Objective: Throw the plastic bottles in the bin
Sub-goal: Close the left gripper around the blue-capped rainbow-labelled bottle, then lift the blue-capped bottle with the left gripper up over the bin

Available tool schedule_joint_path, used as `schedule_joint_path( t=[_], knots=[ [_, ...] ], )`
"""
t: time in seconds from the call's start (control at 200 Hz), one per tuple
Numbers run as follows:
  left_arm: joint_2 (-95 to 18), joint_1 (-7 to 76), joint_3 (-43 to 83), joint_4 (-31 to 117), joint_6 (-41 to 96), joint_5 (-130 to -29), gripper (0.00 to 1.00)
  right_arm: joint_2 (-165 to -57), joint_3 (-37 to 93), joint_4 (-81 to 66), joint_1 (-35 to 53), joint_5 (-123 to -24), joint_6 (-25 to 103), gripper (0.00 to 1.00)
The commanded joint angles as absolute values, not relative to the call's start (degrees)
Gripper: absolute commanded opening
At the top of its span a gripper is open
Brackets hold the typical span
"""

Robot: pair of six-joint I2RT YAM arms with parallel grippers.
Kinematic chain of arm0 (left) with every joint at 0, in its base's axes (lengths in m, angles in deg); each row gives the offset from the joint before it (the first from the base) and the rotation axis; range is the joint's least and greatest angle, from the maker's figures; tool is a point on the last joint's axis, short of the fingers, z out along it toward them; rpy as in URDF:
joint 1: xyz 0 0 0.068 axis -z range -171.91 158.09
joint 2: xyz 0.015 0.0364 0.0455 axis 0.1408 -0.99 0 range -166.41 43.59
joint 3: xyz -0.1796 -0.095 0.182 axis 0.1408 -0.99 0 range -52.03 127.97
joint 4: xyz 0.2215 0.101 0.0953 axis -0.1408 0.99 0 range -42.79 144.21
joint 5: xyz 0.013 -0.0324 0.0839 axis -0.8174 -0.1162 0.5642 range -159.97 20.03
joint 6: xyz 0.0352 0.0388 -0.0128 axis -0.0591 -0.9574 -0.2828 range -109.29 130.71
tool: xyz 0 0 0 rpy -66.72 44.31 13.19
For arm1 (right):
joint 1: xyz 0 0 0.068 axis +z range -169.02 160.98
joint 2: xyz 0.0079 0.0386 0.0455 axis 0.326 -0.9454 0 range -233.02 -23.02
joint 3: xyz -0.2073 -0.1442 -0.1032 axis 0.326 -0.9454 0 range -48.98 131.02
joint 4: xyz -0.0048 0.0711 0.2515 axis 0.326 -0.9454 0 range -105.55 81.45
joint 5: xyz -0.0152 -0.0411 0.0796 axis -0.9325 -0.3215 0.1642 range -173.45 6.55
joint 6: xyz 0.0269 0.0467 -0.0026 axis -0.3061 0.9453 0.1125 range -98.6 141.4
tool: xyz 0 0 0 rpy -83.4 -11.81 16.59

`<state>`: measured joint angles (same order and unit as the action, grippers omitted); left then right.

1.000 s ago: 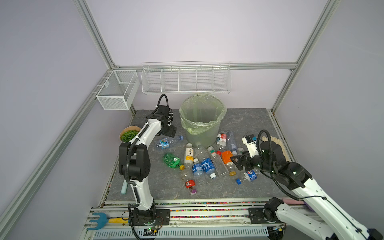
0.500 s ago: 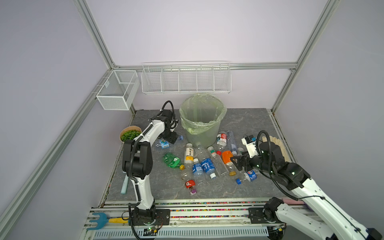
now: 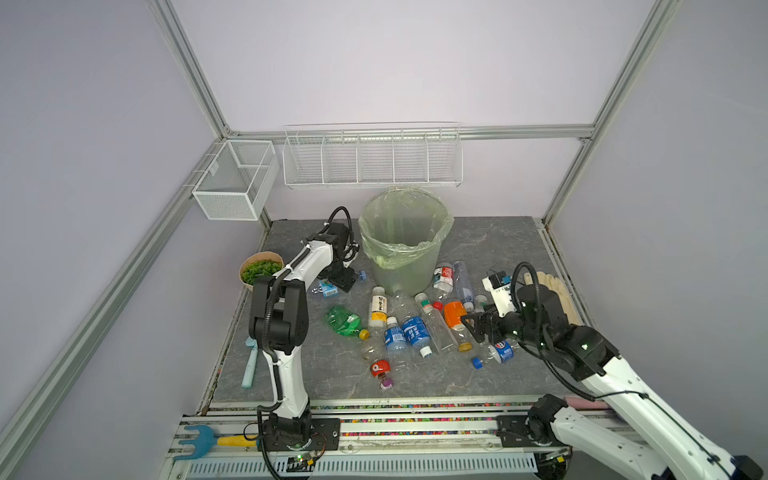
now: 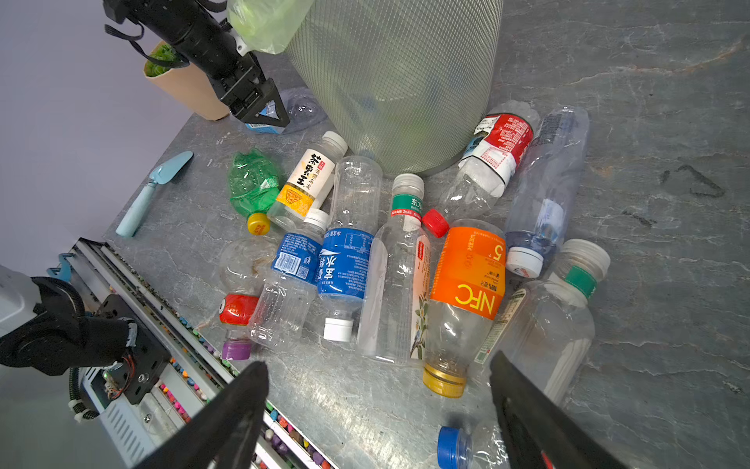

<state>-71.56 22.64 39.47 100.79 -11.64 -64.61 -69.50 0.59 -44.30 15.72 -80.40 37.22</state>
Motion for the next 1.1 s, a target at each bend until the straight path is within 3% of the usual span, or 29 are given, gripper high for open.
schedule_joint_path(
  t=[0.0, 0.695, 0.82, 0.94, 1.095],
  knots=[
    [-72.53, 22.84, 39.01, 100.37, -13.13, -62.98, 0.86, -68.67, 0.95, -45.20, 15.79, -81.32, 35.92, 0.88],
    [-77.95, 22.84, 40.32, 99.24, -10.91, -61.02, 0.80, -69.17, 1.03, -45.86, 15.73, -82.15, 35.98, 0.88],
    [-77.90, 22.81, 40.95, 99.29, -10.65, -60.62, 0.69, -68.83, 0.99, -46.17, 15.74, -82.58, 36.08, 0.88],
    [-77.82, 22.81, 41.53, 99.20, -10.81, -58.82, 0.50, -68.55, 0.95, -46.55, 15.70, -82.83, 36.25, 0.88],
    [-76.58, 22.83, 41.75, 99.02, -10.51, -57.99, 0.43, -68.11, 0.77, -46.64, 15.72, -83.23, 36.32, 0.88]
  ],
)
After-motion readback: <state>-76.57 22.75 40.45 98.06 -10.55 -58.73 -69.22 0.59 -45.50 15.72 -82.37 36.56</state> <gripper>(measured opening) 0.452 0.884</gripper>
